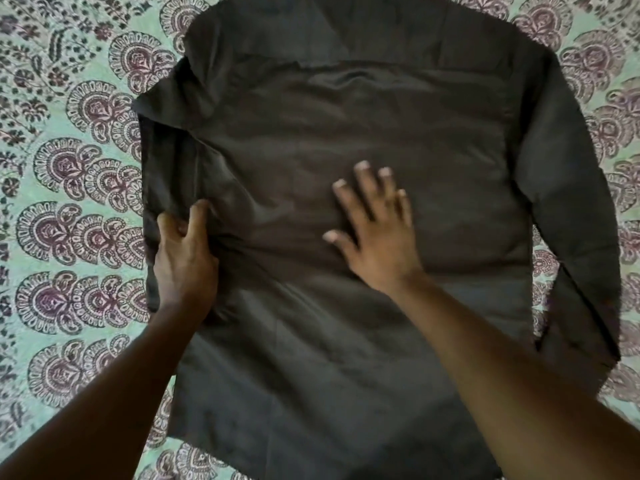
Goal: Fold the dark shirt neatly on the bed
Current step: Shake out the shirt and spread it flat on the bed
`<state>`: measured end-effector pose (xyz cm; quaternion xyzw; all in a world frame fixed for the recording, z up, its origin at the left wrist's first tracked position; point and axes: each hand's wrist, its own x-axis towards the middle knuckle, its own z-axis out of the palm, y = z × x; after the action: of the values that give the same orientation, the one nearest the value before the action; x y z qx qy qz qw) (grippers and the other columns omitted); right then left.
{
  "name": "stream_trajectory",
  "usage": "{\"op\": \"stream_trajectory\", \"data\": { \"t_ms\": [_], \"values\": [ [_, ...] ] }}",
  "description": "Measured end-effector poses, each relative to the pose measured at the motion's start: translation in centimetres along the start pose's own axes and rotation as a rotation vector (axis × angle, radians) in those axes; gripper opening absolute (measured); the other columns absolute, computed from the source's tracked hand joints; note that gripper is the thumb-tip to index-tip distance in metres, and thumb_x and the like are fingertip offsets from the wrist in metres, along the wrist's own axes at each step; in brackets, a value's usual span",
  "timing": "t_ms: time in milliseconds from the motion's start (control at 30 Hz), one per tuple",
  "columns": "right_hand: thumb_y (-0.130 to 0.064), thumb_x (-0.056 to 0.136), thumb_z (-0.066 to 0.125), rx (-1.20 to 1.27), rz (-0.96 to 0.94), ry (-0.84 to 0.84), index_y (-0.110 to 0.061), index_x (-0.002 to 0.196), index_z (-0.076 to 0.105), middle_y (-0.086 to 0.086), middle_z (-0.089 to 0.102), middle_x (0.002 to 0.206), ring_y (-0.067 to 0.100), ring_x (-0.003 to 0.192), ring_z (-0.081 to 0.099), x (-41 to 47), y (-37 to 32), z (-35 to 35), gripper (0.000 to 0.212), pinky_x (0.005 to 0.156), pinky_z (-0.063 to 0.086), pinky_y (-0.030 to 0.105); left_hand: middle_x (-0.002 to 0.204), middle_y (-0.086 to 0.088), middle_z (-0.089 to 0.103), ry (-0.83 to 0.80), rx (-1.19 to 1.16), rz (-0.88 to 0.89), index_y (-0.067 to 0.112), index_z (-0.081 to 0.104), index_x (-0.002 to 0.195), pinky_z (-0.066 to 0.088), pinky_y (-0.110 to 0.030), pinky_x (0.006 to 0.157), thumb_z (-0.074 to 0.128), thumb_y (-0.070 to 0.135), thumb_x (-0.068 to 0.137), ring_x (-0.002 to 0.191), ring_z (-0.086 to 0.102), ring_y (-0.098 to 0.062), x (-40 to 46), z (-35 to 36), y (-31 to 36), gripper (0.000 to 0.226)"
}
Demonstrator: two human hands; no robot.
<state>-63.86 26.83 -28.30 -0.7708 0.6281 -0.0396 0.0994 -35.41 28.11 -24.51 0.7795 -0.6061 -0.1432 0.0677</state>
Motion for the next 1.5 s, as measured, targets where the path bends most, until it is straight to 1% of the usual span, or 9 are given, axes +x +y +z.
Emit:
{"op": "stream_trajectory", "data": {
  "t_ms": [100, 267, 367, 567, 833, 1000, 1167, 1333, 1500],
  "values": [
    [-0.078, 0.097, 0.033, -0.055, -0.141, -0.066, -0.042, 0.162, 0.029, 0.000, 0.011, 0.175, 0.026, 0.162, 0.011, -0.6, -1.9, 1.0, 0.074, 0.124, 0.017, 0.061, 0.119, -0.020, 0.039, -0.013, 0.063, 0.022, 0.022, 0.047, 0.138, 0.047, -0.055, 0.066, 0.055, -0.008, 0.084, 0.086, 0.056, -0.047, 0.0, 0.2, -0.3, 0.062],
    [-0.081, 0.096, 0.027, -0.048, 0.480, 0.027, -0.041, 0.165, 0.017, 0.002, 0.005, 0.176, 0.029, 0.162, 0.007, -1.4, 0.5, 0.4, 0.080, 0.125, 0.014, 0.062, 0.121, -0.021, 0.038, -0.054, 0.091, 0.066, 0.015, 0.050, 0.132, 0.047, -0.053, 0.058, 0.062, -0.008, 0.080, 0.079, 0.059, -0.048, -0.1, 0.1, -1.6, 0.058],
    [-0.079, 0.098, 0.026, 0.027, 0.619, 0.066, -0.027, 0.165, 0.021, 0.012, 0.002, 0.175, 0.041, 0.160, 0.002, 0.3, -0.5, -0.4, 0.085, 0.122, 0.016, 0.069, 0.123, -0.021, 0.041, -0.030, 0.051, 0.034, 0.016, 0.054, 0.131, 0.053, -0.059, 0.058, 0.059, -0.004, 0.086, 0.077, 0.059, -0.049, -0.8, 0.4, -2.7, 0.049],
    [-0.068, 0.100, 0.038, 0.020, -0.236, -0.009, -0.029, 0.164, 0.027, 0.006, 0.008, 0.175, 0.032, 0.162, 0.006, 8.6, -8.4, 0.8, 0.076, 0.124, 0.022, 0.060, 0.123, -0.018, 0.053, 0.043, 0.022, 0.179, 0.016, 0.062, 0.130, 0.054, -0.052, 0.054, 0.057, 0.026, 0.104, 0.081, 0.066, -0.045, -1.1, 0.5, -5.2, 0.028],
    [-0.071, 0.104, 0.028, -0.163, -0.863, -0.233, -0.024, 0.167, 0.015, 0.004, 0.002, 0.176, 0.027, 0.162, 0.002, 5.1, -9.5, 1.6, 0.080, 0.126, 0.011, 0.060, 0.113, -0.011, 0.059, 0.007, -0.031, 0.134, 0.016, 0.059, 0.125, 0.054, -0.048, 0.052, 0.052, 0.036, 0.097, 0.074, 0.067, -0.044, -3.2, -1.0, -5.5, 0.034],
    [-0.077, 0.099, 0.031, -0.129, -0.272, -0.126, -0.041, 0.165, 0.018, 0.007, 0.002, 0.176, 0.040, 0.161, 0.000, 2.8, -7.5, 0.6, 0.077, 0.122, 0.018, 0.063, 0.107, -0.020, 0.069, -0.079, -0.158, 0.016, 0.011, 0.053, 0.128, 0.053, -0.047, 0.062, 0.072, 0.026, 0.093, 0.085, 0.068, -0.047, -6.1, -1.6, -4.3, 0.043],
    [-0.077, 0.100, 0.032, -0.084, -0.817, -0.297, -0.050, 0.162, 0.015, 0.005, -0.004, 0.176, 0.043, 0.160, -0.008, -3.3, -9.4, 1.0, 0.070, 0.124, 0.008, 0.066, 0.113, -0.017, 0.056, -0.178, -0.066, 0.050, 0.024, 0.052, 0.136, 0.056, -0.052, 0.052, 0.062, 0.015, 0.100, 0.070, 0.066, -0.049, -9.2, -1.2, -5.9, 0.038],
    [-0.073, 0.101, 0.034, -0.060, -0.089, -0.138, -0.048, 0.162, 0.019, 0.005, 0.000, 0.176, 0.035, 0.162, 0.000, -5.4, -8.6, 1.2, 0.068, 0.123, 0.019, 0.062, 0.115, -0.015, 0.062, -0.186, -0.128, 0.030, 0.020, 0.057, 0.134, 0.056, -0.049, 0.062, 0.066, 0.037, 0.099, 0.084, 0.067, -0.046, -10.3, -2.0, -6.3, 0.040],
    [-0.076, 0.100, 0.029, -0.077, 0.238, -0.053, -0.047, 0.163, 0.016, -0.001, 0.002, 0.176, 0.025, 0.162, 0.009, -9.5, -6.8, 1.7, 0.071, 0.125, 0.014, 0.059, 0.113, -0.016, 0.069, -0.245, 0.020, 0.074, 0.021, 0.053, 0.139, 0.057, -0.051, 0.060, 0.065, 0.056, 0.092, 0.082, 0.071, -0.047, -11.9, -2.5, -7.5, 0.060]
  ]
}}
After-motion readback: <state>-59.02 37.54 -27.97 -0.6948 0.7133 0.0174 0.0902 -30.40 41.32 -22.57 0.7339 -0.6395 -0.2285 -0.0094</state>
